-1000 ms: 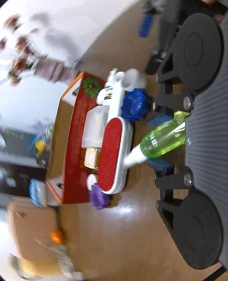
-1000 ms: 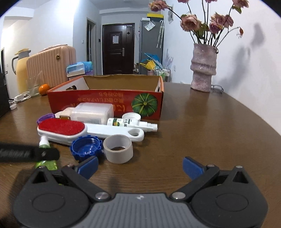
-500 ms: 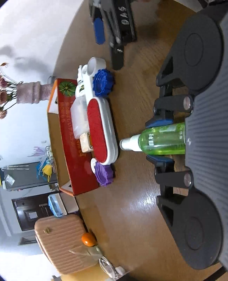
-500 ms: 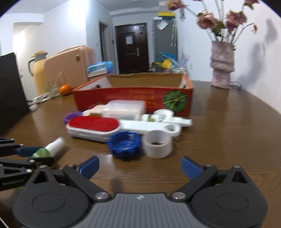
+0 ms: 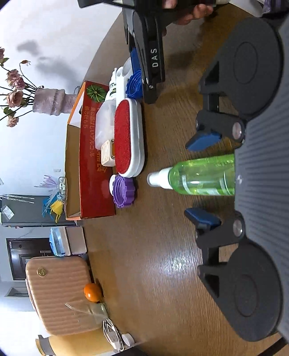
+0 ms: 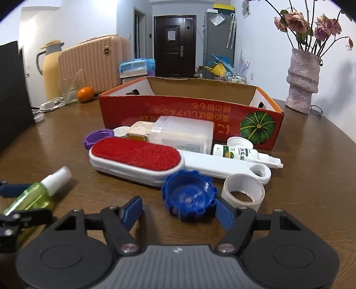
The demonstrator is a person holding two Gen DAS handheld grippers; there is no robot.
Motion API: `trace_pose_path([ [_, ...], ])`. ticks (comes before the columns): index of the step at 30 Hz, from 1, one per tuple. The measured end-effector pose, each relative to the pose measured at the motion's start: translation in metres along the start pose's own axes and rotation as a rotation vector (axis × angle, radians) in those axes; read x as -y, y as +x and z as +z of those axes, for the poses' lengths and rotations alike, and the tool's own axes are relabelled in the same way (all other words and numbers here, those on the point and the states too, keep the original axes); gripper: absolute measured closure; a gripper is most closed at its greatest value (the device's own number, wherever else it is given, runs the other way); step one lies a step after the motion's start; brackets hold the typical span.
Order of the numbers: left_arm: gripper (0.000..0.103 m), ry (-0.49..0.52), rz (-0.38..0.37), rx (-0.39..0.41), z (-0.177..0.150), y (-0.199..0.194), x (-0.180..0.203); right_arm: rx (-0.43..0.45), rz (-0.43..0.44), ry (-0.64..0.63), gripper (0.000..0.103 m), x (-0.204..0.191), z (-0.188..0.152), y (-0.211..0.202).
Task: Organize rigid objects
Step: 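Close the left tool on the green spray bottle while the right tool grasps the blue cap, then carry the green bottle with the left tool while the right tool carries the blue cap into the box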
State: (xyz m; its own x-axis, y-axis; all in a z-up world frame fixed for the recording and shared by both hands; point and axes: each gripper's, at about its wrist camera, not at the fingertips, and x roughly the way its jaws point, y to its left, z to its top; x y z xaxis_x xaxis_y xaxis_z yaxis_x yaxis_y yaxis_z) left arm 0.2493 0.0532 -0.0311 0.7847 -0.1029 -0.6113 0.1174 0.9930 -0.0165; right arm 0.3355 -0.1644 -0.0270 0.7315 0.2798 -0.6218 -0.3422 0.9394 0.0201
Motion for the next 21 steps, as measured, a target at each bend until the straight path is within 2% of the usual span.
trace_pose_path([
  [1,0.053,-0.004,0.002,0.003,-0.001,-0.001,-0.002,-0.001,-0.006,-0.003,0.034,0.0,0.001,0.002],
  [2,0.065,-0.004,0.009,0.007,-0.001,-0.001,-0.003,-0.001,-0.01,-0.005,0.034,0.0,0.002,0.003],
  [3,0.071,-0.008,0.018,0.012,0.0,-0.002,-0.005,-0.003,-0.012,-0.006,0.036,0.0,0.003,0.004],
  [5,0.071,-0.03,0.001,0.011,0.0,-0.003,-0.01,-0.006,-0.023,-0.011,0.05,-0.001,0.006,0.005],
  [9,0.071,-0.052,0.019,0.027,-0.003,-0.011,-0.011,0.006,-0.02,-0.019,0.05,-0.003,0.007,-0.006],
  [13,0.072,-0.061,0.07,0.088,-0.003,-0.031,-0.004,0.018,-0.018,-0.023,0.05,-0.006,0.003,-0.019],
  [16,0.072,-0.049,0.121,0.165,-0.003,-0.054,0.007,0.045,-0.026,-0.022,0.05,-0.007,-0.002,-0.039],
  [21,0.072,-0.065,0.123,0.224,-0.005,-0.086,0.022,0.105,-0.067,-0.007,0.05,0.004,-0.017,-0.087],
])
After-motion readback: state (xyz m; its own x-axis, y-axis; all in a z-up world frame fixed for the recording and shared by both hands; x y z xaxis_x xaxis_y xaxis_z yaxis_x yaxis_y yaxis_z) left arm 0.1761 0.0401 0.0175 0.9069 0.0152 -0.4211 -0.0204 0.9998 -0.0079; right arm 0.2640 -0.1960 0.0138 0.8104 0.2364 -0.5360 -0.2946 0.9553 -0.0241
